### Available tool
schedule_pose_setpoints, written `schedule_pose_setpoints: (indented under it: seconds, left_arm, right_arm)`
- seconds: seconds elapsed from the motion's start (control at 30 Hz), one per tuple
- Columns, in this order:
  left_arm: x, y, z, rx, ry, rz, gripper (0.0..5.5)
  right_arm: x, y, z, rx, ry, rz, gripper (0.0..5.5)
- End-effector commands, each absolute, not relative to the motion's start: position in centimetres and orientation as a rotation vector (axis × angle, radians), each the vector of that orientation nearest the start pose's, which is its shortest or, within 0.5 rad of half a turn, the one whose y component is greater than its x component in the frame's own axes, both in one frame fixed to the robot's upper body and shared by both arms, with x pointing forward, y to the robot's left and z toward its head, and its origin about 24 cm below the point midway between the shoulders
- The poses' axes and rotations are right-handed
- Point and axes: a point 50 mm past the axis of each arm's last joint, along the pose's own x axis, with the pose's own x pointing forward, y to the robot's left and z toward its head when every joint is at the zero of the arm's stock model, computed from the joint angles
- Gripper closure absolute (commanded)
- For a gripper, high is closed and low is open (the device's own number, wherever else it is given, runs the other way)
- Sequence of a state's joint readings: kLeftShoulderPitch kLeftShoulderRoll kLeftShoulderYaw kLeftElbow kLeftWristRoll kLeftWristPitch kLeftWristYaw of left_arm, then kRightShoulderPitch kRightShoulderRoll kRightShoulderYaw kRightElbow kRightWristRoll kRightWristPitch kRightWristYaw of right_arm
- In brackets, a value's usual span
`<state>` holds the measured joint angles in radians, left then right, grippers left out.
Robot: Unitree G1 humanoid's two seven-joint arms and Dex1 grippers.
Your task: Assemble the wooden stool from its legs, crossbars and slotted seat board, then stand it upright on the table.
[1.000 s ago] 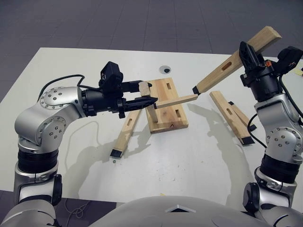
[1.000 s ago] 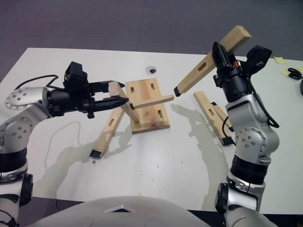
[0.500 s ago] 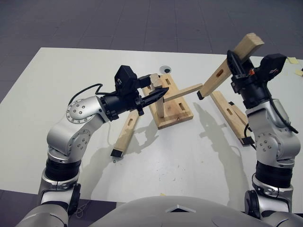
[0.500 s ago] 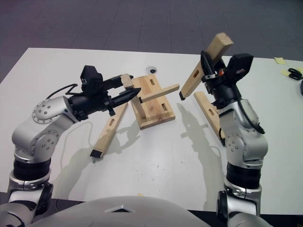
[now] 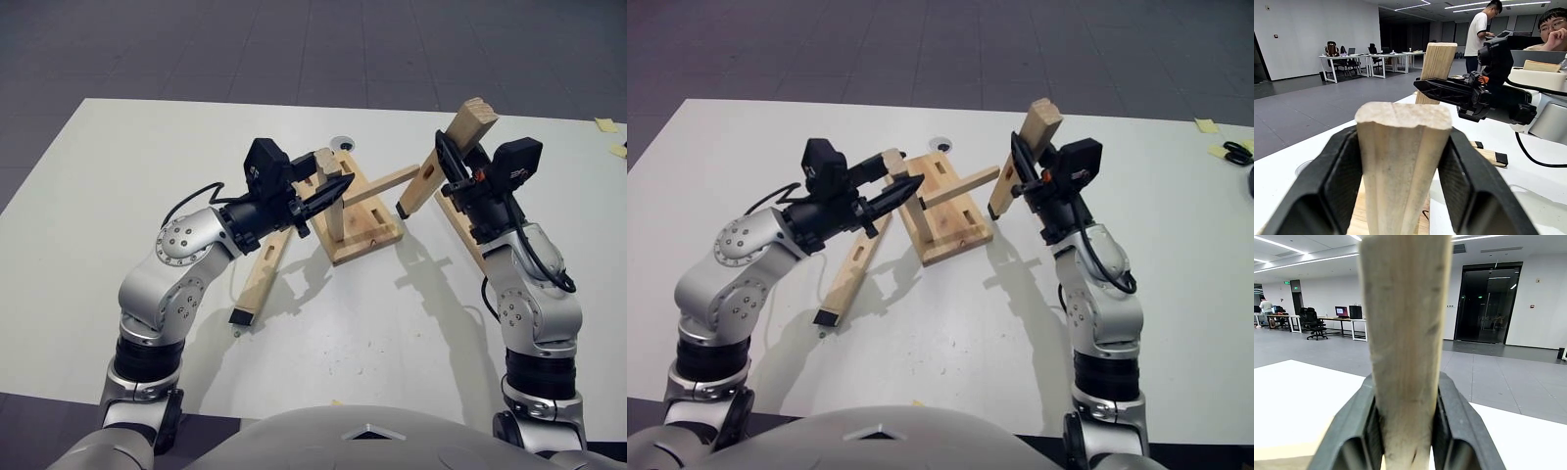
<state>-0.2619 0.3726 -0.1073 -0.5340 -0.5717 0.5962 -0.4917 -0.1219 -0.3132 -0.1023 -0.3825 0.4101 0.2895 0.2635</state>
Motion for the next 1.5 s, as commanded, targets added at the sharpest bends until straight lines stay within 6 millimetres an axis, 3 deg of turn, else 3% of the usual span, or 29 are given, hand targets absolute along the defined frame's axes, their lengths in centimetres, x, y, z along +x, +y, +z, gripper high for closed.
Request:
schedule_pose_setpoints:
  seconds: [0.03, 0.83, 1.0, 1.17, 1.5]
  left_arm:
    - [24.0, 10.5, 14.7, -0.061, 0.016, -0.95, 3.38]
    - [23.5, 10.2, 13.9, -0.043, 0.049, -0.971, 3.38]
    - [23.3, 10.4, 14.4, -0.09, 0.033, -0.991, 3.38]
    - [23.7, 10.9, 14.7, -0.091, 0.027, -0.98, 3.38]
    - [23.8, 10.8, 14.2, -0.079, 0.043, -0.968, 3.38]
  right_arm:
    - [26.3, -17.3, 15.3, 0.03, -0.262, 0.372, 4.47]
    - [26.7, -13.2, 14.4, -0.064, -0.289, 0.533, 4.47]
    - [27.1, -13.4, 14.0, -0.122, -0.301, 0.516, 4.47]
    - [27.2, -14.3, 13.7, -0.069, -0.267, 0.511, 4.47]
    - [26.1, -13.2, 16.2, 0.077, -0.27, 0.671, 4.47]
